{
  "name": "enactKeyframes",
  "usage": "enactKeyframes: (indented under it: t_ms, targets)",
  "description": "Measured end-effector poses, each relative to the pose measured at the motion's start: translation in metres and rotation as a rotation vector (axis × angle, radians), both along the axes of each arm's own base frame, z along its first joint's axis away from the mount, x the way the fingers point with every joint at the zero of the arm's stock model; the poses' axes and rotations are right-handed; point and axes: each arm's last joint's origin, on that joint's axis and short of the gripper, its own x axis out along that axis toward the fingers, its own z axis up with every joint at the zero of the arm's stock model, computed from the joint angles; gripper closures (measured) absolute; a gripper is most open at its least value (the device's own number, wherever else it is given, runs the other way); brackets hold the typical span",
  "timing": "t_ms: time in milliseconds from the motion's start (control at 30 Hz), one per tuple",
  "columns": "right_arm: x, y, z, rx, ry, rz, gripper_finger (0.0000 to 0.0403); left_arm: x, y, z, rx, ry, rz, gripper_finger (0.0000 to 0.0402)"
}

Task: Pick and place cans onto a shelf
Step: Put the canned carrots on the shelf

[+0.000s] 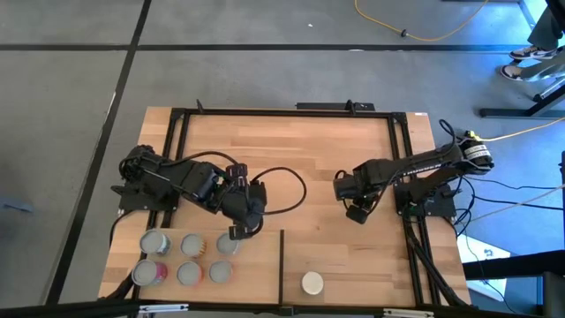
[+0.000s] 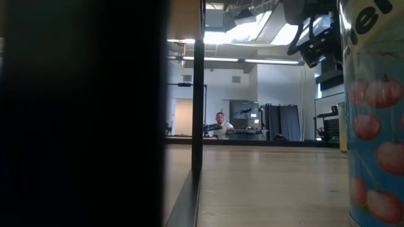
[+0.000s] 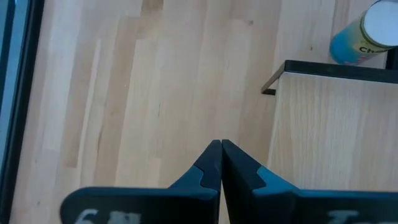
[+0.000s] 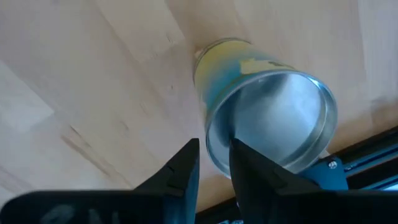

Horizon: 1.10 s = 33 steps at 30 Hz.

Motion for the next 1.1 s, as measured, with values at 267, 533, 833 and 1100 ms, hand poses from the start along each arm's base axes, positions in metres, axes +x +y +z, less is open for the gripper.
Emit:
enactKeyframes:
  t_ms: [267,533,833,1100]
  targets:
    - [-0.003,-0.003,-0.012,0.005,-0.009,0.037,0.033,0.0,0.0,0.0,0.004,0.002,-0.006,0.0401]
    - [0.0,-0.004,-0.009,0.004,-0.02,0.087,0.0397,0.0,0.0,0.0,0.006,0.007,-0.008,0.0401]
    - [0.014,-0.004,0.026,-0.073,-0.097,0.126,0.0401,0.0,0.0,0.0,0.007,0.007,-0.008,0.0401]
    - [0.021,-0.005,0.091,-0.106,-0.198,0.147,0.0402,-0.002,0.0,0.0,0.009,0.011,-0.01,0.0401]
